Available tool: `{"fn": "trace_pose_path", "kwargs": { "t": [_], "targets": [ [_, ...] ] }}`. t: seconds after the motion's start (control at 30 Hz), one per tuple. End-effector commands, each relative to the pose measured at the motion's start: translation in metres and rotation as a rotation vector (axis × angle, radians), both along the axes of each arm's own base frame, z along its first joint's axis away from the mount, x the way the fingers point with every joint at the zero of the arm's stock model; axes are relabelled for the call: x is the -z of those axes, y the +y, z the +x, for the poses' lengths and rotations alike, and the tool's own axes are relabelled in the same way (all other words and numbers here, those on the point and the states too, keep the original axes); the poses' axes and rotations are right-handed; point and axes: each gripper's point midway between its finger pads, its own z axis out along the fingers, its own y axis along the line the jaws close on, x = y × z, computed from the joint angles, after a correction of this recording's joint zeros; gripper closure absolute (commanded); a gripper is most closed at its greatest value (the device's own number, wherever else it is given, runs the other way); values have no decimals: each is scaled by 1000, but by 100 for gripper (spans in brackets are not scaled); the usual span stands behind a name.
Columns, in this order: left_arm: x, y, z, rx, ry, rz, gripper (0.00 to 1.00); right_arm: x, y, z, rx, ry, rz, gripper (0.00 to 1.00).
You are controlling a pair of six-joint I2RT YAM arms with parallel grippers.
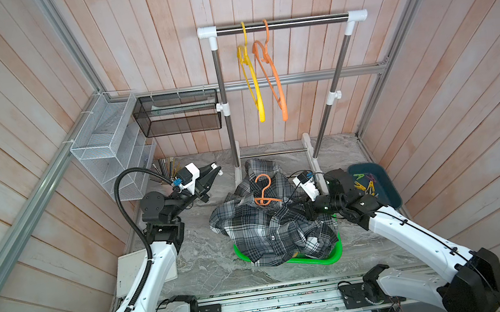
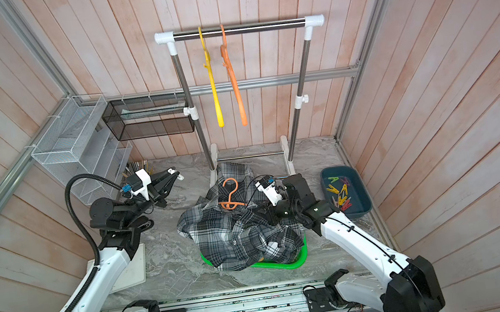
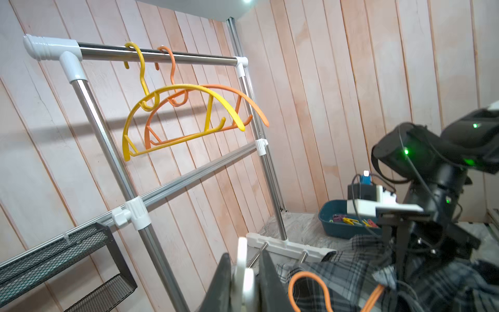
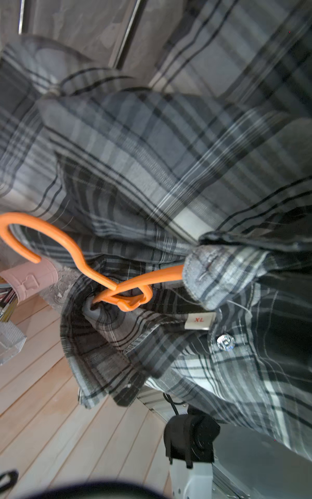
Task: Remove the clothespins securing long-sleeve shirts to the hanger
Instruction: Place the hanger in the bin, then place the clamp in the storage box.
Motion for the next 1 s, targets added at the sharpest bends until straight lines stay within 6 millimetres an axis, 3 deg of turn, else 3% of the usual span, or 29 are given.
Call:
{"fn": "trace_pose_path", "kwargs": {
  "t": [0.0, 0.13, 0.27, 0.37, 0.53, 0.67, 0.8, 0.97],
  "targets": [
    [-18, -10, 0, -82, 45, -63, 100, 17, -25, 18, 208, 25, -62, 70],
    [-14, -24, -2, -129, 123, -106, 100, -18, -45, 30, 331, -87, -66, 53],
    [-7, -44, -9, -134, 204, -126, 100, -67, -66, 38, 433, -226, -78, 45],
    [-3, -58, -13, -160, 239, -120, 100, -103, -63, 34, 419, -326, -23, 40],
    [-2, -65, -8, -181, 313, -146, 100, -156, -30, 19, 299, -489, 81, 38],
    [-1, -67, -3, -189, 352, -172, 100, -186, 8, 6, 154, -559, 159, 38],
    [-1, -71, 0, -179, 360, -175, 100, -196, 45, 1, 41, -579, 253, 39],
    [-1, -73, 1, -163, 385, -194, 100, -193, 83, 5, -17, -584, 293, 40]
  ]
}}
